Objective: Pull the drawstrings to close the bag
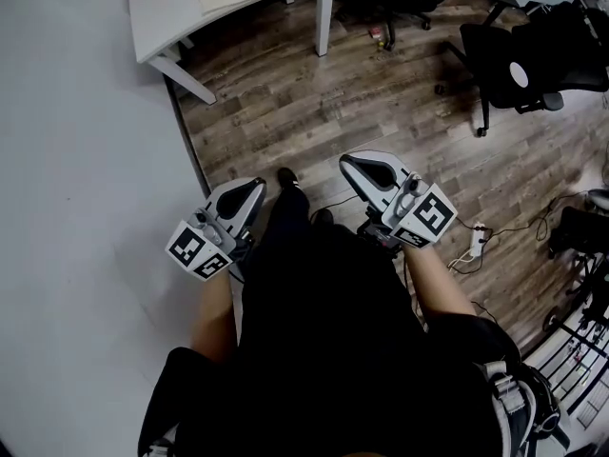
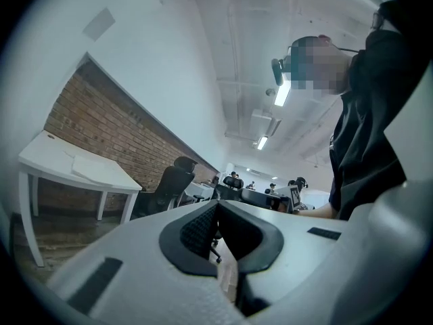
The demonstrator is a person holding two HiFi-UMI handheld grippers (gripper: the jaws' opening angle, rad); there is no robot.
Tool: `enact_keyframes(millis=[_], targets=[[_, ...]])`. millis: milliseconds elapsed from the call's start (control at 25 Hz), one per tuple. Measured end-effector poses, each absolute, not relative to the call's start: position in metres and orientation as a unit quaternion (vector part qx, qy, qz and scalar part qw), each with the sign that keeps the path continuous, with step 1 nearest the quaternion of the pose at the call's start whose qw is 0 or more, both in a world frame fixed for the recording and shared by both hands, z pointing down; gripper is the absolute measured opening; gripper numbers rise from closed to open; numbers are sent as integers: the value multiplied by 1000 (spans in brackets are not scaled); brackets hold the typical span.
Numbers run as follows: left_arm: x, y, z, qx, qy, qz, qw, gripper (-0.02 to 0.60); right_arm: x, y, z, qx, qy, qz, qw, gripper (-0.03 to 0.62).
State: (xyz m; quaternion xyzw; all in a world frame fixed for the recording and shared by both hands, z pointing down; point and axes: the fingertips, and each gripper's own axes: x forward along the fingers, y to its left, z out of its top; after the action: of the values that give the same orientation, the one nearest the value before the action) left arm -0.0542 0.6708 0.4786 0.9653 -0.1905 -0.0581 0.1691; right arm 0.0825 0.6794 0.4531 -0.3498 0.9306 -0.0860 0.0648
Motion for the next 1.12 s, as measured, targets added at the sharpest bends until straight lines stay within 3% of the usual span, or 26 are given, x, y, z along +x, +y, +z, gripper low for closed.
enact_keyframes(millis=[440,760,1120], targets=[[-62,544,505,955,-189,-73,215,17,77,550,471,-364,925,-107,30,6],[-109,424,514,943,-210,-92,242,17,36,430,484,-356,924,-139,-2,6],[-123,376,530,931,-223,-105,268,17,33,364,482,-355,925,-136,-21,6]])
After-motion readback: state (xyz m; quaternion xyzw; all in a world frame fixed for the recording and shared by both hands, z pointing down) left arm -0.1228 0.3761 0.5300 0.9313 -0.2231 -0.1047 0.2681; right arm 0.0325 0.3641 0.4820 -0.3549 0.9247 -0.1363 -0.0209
